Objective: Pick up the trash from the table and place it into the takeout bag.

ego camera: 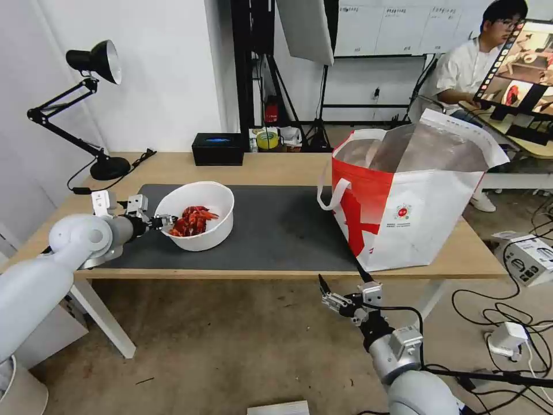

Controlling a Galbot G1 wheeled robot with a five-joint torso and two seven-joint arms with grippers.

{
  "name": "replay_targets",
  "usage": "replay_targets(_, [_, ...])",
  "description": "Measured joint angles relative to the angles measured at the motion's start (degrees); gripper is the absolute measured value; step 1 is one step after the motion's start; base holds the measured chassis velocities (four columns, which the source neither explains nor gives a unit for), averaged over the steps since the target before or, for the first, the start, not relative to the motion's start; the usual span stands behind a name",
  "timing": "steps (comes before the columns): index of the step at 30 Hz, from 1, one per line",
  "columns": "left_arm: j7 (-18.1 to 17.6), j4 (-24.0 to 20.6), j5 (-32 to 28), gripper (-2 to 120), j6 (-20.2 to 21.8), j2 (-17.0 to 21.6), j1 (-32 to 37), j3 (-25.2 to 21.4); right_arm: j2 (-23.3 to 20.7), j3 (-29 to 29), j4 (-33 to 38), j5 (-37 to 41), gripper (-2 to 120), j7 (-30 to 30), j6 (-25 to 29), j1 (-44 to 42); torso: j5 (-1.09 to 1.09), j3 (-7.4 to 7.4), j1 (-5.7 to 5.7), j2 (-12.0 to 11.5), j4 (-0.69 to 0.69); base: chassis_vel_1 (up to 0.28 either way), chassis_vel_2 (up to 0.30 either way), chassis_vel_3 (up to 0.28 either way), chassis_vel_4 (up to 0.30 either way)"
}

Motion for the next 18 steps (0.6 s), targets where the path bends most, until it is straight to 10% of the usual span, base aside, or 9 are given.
replay_targets(8, [-0.3, -1.4, -0.2, 3, -0.2, 0.1, 0.7, -0.5, 0.0, 0.0, 0.0, 0.0, 100, 0.0, 0.0, 0.0, -0.02, 0.0, 0.0, 0.0, 0.0, 0.0, 0.0, 0.0, 0.0])
replay_targets(18, [-1.5, -5.6, -1.4, 0, -1.0, 0.8, 1.8, -3.2, 0.0, 0.0, 0.0, 0.0, 100, 0.0, 0.0, 0.0, -0.01, 0.0, 0.0, 0.0, 0.0, 0.0, 0.0, 0.0, 0.0])
